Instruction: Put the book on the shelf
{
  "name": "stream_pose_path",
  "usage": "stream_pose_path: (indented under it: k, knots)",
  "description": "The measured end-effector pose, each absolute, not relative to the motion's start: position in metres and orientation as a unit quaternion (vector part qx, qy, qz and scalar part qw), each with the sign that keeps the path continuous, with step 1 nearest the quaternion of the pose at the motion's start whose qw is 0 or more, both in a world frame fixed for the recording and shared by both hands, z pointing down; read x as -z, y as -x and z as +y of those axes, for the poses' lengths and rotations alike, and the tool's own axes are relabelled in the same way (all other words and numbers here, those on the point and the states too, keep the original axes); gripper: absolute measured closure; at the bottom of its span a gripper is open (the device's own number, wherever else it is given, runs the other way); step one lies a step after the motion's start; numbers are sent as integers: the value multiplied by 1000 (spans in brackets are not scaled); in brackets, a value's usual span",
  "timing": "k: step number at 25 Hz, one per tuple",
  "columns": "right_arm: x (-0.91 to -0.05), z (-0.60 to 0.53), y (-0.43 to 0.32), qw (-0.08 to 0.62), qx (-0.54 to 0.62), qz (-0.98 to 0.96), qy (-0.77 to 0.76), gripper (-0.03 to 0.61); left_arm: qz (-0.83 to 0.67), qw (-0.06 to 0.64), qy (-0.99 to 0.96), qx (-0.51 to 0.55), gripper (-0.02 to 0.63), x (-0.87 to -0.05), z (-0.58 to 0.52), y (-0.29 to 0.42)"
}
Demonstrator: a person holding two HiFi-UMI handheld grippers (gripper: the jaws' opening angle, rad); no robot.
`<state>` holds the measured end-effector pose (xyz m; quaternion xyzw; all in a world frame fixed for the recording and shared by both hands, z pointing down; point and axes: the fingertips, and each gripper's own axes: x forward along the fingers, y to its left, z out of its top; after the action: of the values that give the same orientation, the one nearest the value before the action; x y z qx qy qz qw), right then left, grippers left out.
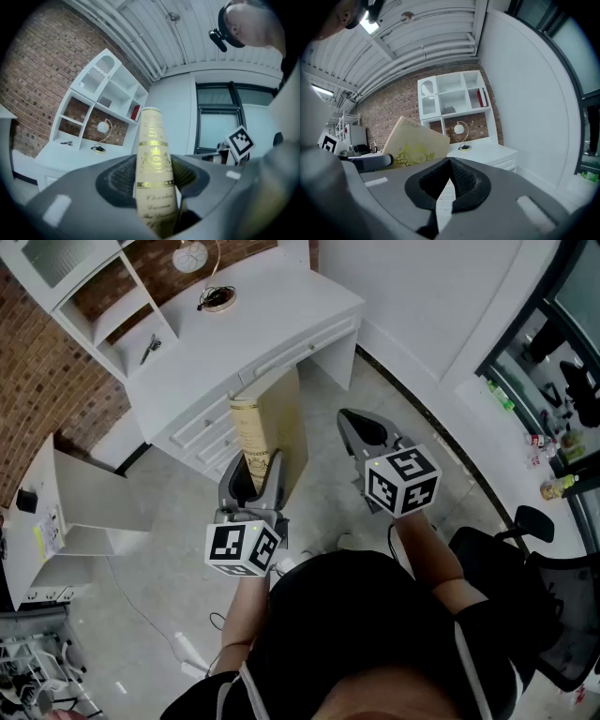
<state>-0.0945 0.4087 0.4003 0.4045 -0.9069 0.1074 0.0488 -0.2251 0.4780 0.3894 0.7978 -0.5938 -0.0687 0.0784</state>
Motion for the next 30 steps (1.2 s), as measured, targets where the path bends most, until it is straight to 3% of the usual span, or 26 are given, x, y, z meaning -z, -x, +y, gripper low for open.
stream_pose_path:
  k: [20, 30]
  knots:
    - [-402, 397, 76, 44, -124, -910, -393, 583, -603, 86, -790, 71, 407, -395, 469, 205]
    - [-405, 376, 37, 42, -116, -912, -391, 583, -597, 84, -795, 68, 407, -402, 445, 162]
